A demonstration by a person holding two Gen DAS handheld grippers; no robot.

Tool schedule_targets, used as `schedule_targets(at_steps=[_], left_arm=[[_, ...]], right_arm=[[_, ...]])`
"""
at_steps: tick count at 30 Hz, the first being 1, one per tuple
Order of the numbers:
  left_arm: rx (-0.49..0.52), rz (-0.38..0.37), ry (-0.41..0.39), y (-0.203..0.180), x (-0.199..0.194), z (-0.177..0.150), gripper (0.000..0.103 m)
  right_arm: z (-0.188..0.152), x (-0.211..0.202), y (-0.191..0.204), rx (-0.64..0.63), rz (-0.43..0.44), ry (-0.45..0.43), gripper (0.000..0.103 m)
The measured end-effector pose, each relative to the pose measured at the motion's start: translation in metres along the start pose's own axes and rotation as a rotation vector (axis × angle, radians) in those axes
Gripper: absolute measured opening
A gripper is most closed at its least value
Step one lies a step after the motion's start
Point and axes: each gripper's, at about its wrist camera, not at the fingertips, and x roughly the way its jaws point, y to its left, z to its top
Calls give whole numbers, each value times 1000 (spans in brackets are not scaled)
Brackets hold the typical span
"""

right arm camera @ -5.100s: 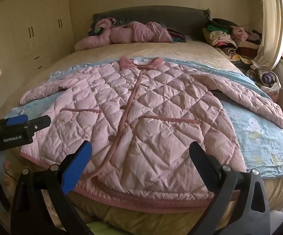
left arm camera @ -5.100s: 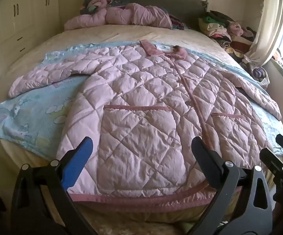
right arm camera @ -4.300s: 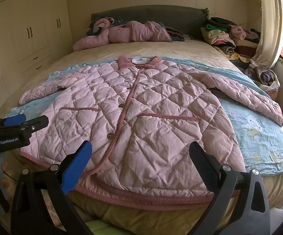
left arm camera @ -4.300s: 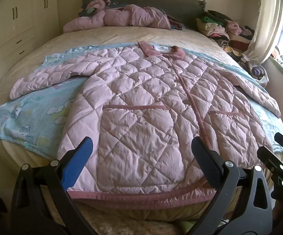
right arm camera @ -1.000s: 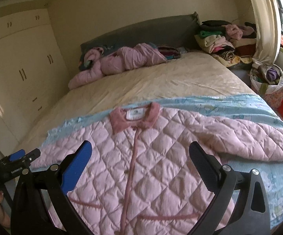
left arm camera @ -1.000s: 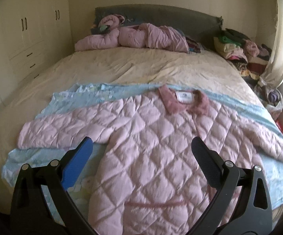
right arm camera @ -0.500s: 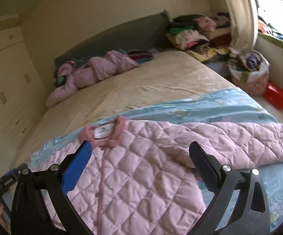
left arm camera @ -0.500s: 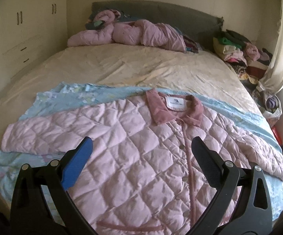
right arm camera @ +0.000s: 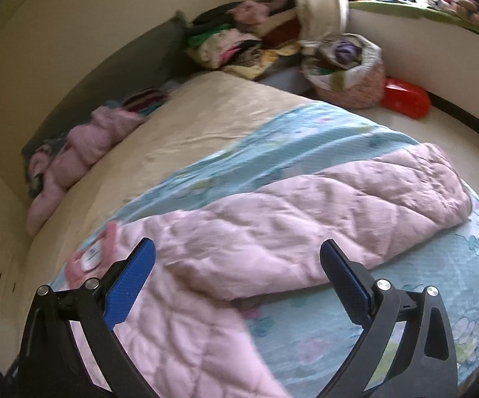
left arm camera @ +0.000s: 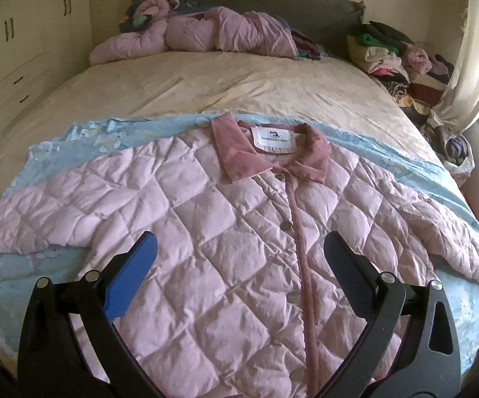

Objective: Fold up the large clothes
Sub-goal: 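Move the right tool to the jacket sleeve beside the right tool, then grasp the sleeve cuff with the right tool and lift it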

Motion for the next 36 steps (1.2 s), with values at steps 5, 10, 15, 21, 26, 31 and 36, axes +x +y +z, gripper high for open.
schedule_targets(at_steps=[5,10,15,21,26,31,36], left_arm=[[20,-15,23,-10,19,-7,94],[35,-46,63,-20,39,-16,94],[63,-62,116,-29,59,-24,94],[77,-55,150,-30,75,-32,94],[82,-59,140,-27,77,-32,94],[65,-50,126,-18,74,-28,94],[33,-45,115,-2,62,-17,94]], right_arm=[[2,19,-44,89,-94,-5,99],[-3,44,-88,196,-178,24,99],[-10,63,-117,280,-236,47,99],[-13,82,-152,405,-273,65,99],[-11,97,-180,501,-277,69,99],[0,100,-194,537,-235,0,89],[11,99,-200,493,-242,-43,33]])
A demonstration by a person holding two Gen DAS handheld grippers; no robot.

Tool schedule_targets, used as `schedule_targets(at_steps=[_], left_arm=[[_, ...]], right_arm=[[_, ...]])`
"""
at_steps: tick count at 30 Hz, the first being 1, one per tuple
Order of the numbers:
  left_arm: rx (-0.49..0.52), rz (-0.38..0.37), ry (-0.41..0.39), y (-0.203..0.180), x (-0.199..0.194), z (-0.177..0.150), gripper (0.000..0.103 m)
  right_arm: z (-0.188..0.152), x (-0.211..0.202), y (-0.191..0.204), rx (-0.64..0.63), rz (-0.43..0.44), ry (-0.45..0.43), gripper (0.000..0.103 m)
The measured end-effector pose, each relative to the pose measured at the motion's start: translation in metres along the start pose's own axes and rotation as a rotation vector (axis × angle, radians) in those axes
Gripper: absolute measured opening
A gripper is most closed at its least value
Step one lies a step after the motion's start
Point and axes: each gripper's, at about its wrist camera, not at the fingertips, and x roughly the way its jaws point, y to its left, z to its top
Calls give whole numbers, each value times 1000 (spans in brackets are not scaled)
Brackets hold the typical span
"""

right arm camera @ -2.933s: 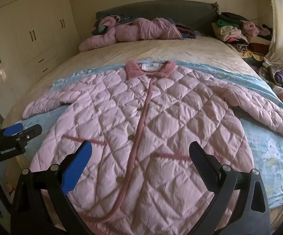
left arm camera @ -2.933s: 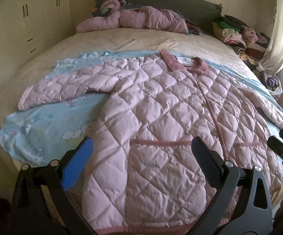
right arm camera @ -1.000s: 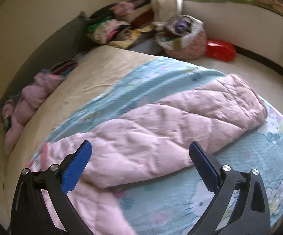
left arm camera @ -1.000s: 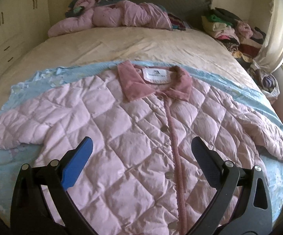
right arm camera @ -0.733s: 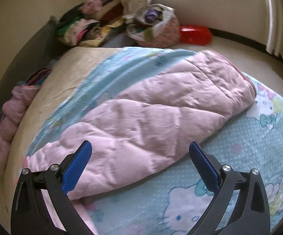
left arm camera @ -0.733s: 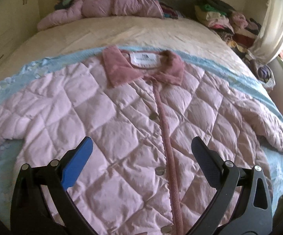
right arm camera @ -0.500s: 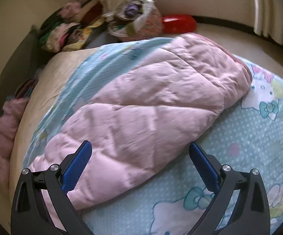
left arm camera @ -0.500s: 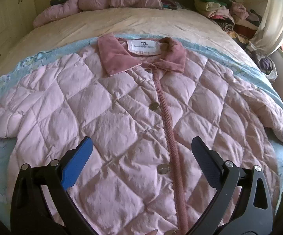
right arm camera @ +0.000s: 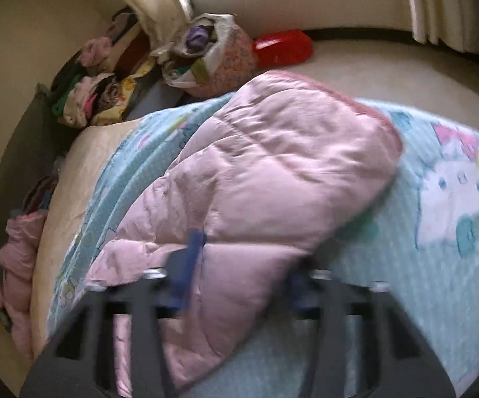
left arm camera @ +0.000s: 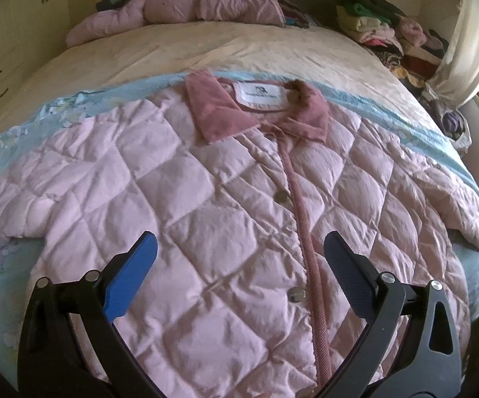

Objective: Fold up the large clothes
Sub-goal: 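Grasp the sleeve cuff with the right tool and lift it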

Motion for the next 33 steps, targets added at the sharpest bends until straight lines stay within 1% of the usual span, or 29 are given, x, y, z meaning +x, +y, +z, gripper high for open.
schedule_targets(at_steps=[2,4,6,7,10,13,17,19,23,28,33], left_arm=[[-3,7,-17,7,-10,3,94],[-7,37,-32,17,-20,8,94],[-20,55,-44,25,-29,12,94],[-31,58,-53,30,-34,15,94],[-54,48,-73,42,-46,21,94],[-59,27,-88,51,-59,24,94],[-64,59,-124,66,-78,26,94],[-67,67,-137,72,-86,26,94],[-75,72,-166,86,-98,25,94],[-75,87,-176,97,-103,22,94],[-84,116,-185,111,-103,22,94]], right_arm=[[2,-6,4,-6,38,-3,25],[6,-22,18,-43,112,-36,21],[9,-37,34,-81,166,-61,19],[9,-49,46,-104,217,-71,17],[9,-76,75,-180,308,-97,16],[-1,-112,117,-298,402,-139,16],[-12,-150,160,-410,500,-181,16],[-24,-170,182,-462,547,-198,16],[-46,-193,219,-546,594,-207,16],[-80,-212,261,-632,655,-192,16],[-114,-222,290,-717,693,-179,16]])
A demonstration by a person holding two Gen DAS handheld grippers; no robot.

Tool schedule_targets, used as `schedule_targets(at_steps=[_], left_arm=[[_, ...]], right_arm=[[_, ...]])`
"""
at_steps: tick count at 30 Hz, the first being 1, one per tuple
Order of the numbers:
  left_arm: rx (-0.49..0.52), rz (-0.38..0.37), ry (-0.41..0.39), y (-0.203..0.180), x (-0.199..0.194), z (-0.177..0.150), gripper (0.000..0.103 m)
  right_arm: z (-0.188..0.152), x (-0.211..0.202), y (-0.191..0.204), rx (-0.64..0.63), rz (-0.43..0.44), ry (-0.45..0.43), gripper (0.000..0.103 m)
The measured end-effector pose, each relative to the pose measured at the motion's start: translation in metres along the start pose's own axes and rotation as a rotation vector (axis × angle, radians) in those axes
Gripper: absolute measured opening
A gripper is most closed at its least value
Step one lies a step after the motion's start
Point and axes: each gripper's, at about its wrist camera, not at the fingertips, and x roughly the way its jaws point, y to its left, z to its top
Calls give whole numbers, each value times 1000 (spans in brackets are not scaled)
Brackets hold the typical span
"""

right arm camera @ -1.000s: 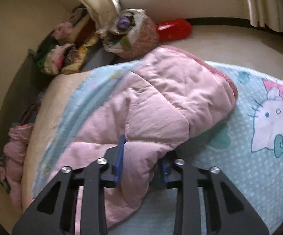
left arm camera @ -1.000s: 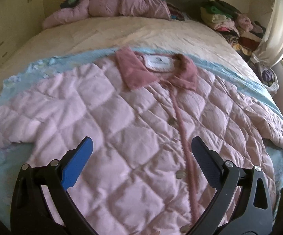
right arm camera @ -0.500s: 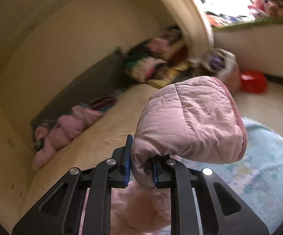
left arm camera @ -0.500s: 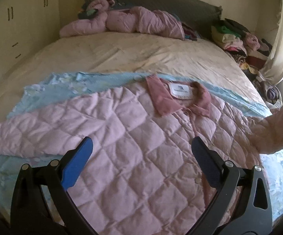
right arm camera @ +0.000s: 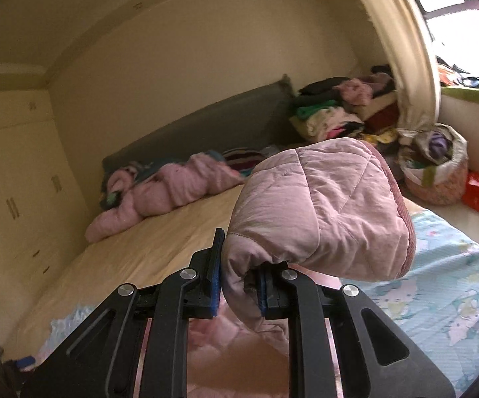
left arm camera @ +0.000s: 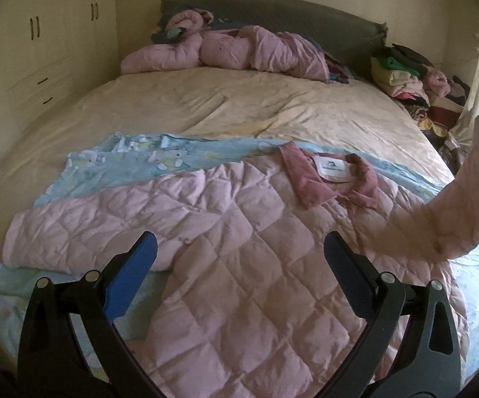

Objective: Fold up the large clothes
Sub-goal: 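Grasp the sleeve cuff with the right tool and lift it, then carry the sleeve across the jacket front with the right tool and release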

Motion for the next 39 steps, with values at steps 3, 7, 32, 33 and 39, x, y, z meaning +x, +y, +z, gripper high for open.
schedule_targets(at_steps=[3,7,32,33,39], left_arm=[[-6,6,1,7,5,0,94],[-4,16,6,13,12,-1,94],[-109,-129,144,24,81,-31,94],[-119,-141,154,23,85,-33,94],[-155,-181,174,18,96,-35,94]], right_arm=[[-9,12,27,-33,36,25,16],[-27,28,57,-78,74,53,16],[-208,118,145,-129,178,387,19],[-211,118,146,-127,183,390,19],[-223,110,139,-79,245,426,68]])
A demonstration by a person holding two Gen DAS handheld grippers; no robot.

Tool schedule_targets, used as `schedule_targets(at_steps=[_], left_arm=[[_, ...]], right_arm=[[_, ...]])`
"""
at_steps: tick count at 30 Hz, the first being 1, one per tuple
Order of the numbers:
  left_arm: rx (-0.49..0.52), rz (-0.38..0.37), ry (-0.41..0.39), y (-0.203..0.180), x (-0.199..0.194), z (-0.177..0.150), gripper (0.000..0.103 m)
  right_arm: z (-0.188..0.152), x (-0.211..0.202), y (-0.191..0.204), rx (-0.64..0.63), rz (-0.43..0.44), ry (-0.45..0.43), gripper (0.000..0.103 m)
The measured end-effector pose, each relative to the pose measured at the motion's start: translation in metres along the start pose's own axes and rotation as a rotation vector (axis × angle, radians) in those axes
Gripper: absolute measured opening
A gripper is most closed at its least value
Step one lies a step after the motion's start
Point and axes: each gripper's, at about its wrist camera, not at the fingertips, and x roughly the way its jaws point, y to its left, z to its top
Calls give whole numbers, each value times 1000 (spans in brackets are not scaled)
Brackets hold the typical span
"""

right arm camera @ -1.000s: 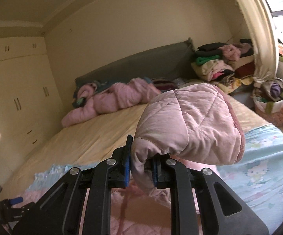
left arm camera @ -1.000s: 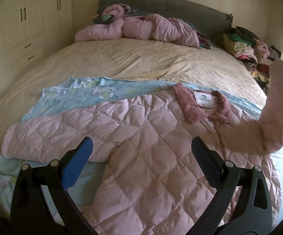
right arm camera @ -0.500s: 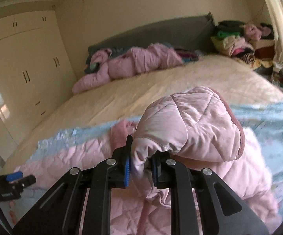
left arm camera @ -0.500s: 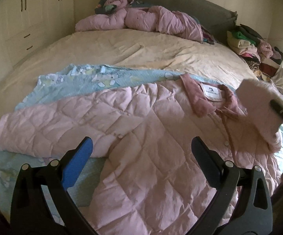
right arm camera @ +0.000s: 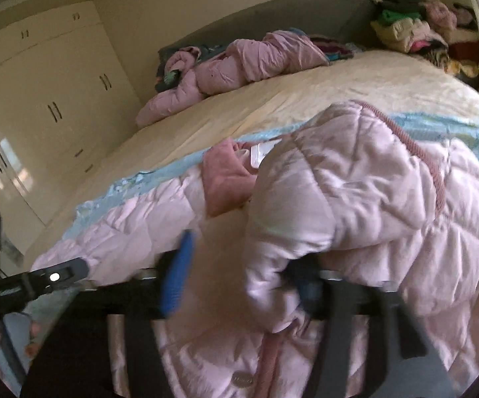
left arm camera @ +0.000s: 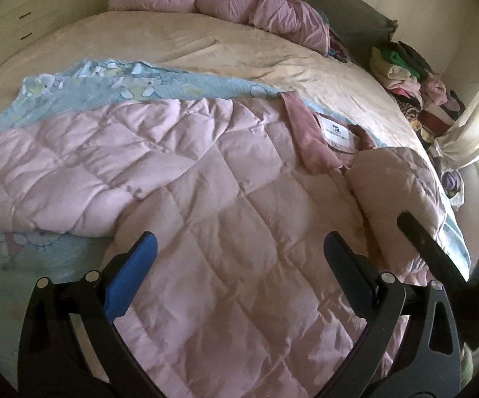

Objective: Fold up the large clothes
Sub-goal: 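Carry the sleeve across the jacket front with the right tool and release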

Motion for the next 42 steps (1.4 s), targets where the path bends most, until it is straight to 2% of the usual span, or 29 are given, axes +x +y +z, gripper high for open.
schedule_targets(at_steps=[1,2,3,4,6,7,8,9,12,16,20,23,26,29,35,40,42], left_arm=[[-5,-7,2,0,1,0,94],[-10,-13,4,-1,1,1,94],[-15,-16,6,-1,2,2,94],[-19,-19,7,-1,1,2,94],[-30,-38,12,-1,2,6,94],[-39,-53,14,-1,2,7,94],[-50,-72,17,-1,1,9,94],[-61,-90,18,-2,1,10,94],[-88,-139,21,-3,0,14,94],[-134,-217,24,-3,-1,21,94],[-222,-335,23,5,3,24,94],[-254,-349,19,9,6,27,94],[-286,-367,22,12,10,30,94],[-355,-429,30,21,15,32,94],[-375,-426,53,27,25,34,94],[-413,-431,127,31,51,27,94],[-413,-431,143,31,59,25,94]], right_arm=[[-2,-4,-2,29,6,-12,72],[-4,-8,-6,60,-6,-20,81],[-6,-11,-10,94,-25,-27,83],[-8,-16,-21,176,-42,-51,84],[-11,-21,-43,324,-8,-71,82],[-12,-21,-53,382,21,-79,58],[-10,-21,-56,389,42,-84,33],[-7,-22,-54,356,67,-98,32],[-1,-30,-25,154,75,-160,28],[-13,-21,26,-125,81,-136,27],[-25,-10,51,-254,96,-86,25],[-32,-4,61,-302,97,-57,24],[-39,2,66,-330,101,-2,27],[-46,16,76,-383,92,68,31],[-58,28,91,-463,97,149,43],[-62,22,96,-474,142,169,64],[-59,13,95,-454,175,157,68]])
